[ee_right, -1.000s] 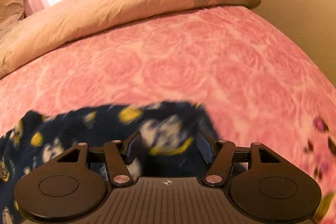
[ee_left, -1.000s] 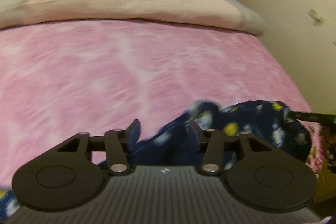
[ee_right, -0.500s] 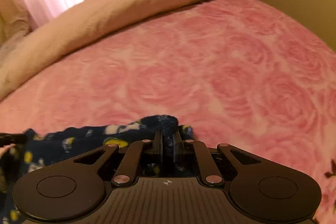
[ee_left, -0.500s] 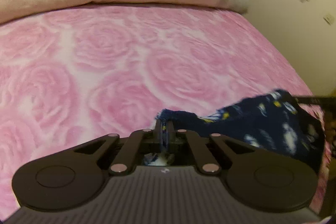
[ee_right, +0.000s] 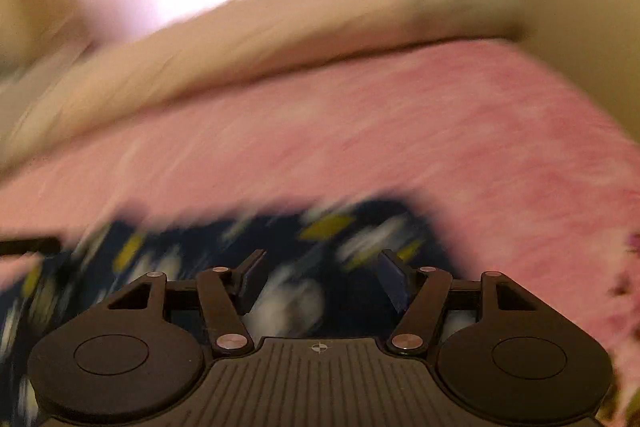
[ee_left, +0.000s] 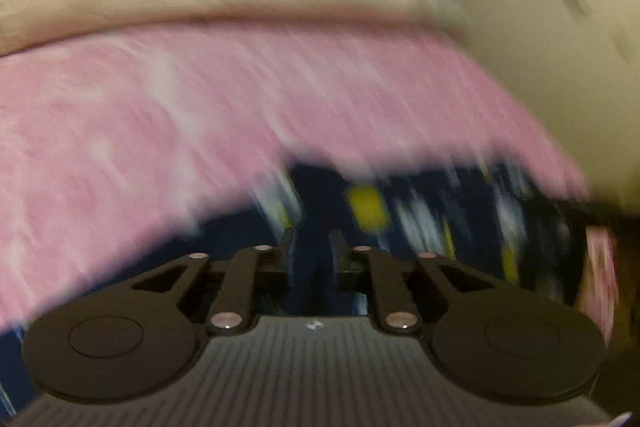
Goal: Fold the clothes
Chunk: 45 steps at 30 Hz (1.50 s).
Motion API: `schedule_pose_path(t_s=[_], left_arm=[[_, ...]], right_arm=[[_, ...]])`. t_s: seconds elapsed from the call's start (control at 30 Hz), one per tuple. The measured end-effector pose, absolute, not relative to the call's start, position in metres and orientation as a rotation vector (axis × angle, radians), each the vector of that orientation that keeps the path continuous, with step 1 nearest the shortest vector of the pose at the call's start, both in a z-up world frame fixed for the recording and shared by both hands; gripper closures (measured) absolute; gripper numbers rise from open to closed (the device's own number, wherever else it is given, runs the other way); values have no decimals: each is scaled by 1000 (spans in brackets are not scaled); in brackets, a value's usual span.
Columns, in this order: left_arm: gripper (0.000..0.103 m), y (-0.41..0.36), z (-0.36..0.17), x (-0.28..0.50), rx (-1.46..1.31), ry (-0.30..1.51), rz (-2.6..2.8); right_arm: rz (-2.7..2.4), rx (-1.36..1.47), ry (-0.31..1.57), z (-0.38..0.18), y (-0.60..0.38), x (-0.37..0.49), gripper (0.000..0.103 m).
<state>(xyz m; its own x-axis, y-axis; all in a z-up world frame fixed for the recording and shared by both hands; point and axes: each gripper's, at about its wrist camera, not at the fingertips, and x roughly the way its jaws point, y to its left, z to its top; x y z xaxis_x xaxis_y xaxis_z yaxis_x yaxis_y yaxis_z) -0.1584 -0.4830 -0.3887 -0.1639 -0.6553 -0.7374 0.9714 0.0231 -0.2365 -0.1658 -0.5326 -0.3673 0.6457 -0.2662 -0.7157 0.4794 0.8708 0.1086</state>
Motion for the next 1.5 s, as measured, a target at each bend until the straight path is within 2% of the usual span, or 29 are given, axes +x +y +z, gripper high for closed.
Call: schedule_pose_path(t_s=[0.1,0.17,0.33,0.5,0.57,0.7,0.83,1.0,1.2,1.43,1.5], left_arm=[[91,-464,-411,-161,626,754,-1539],[96,-456,-412,-132,552,771,-1461],[99,-419,-393,-85,472,815,-1304],[97,-371,-375,-120,430,860,-1373],[95,-355,-385,-139,445,876,-1408],[91,-311,-412,-155,519,851,-1430],[94,-290,-397,-153,535,821,-1439],[89,-303,-385,-169,448,715,-1512],[88,-291,-424,-186,390,741,-1497],[86,-220,-410,-189,280,770,-1346],[75,-205,-393,-193,290,779,-1296]], right_arm=[[-346,135,853,-393,-509,-162,39],[-440,91,863,-406,-530,-174,39],[-570,244,816,-391,-578,-218,41],[-539,240,787,-377,-535,-213,40],[-520,227,786,-377,-516,-209,40],[-500,136,883,-411,-503,-219,40],[-555,160,899,-403,-503,-241,41],[-507,190,739,-383,-479,-223,40],[-483,185,724,-409,-437,-224,40],[-580,184,774,-423,-395,-253,40],[-603,214,788,-412,-386,-262,40]])
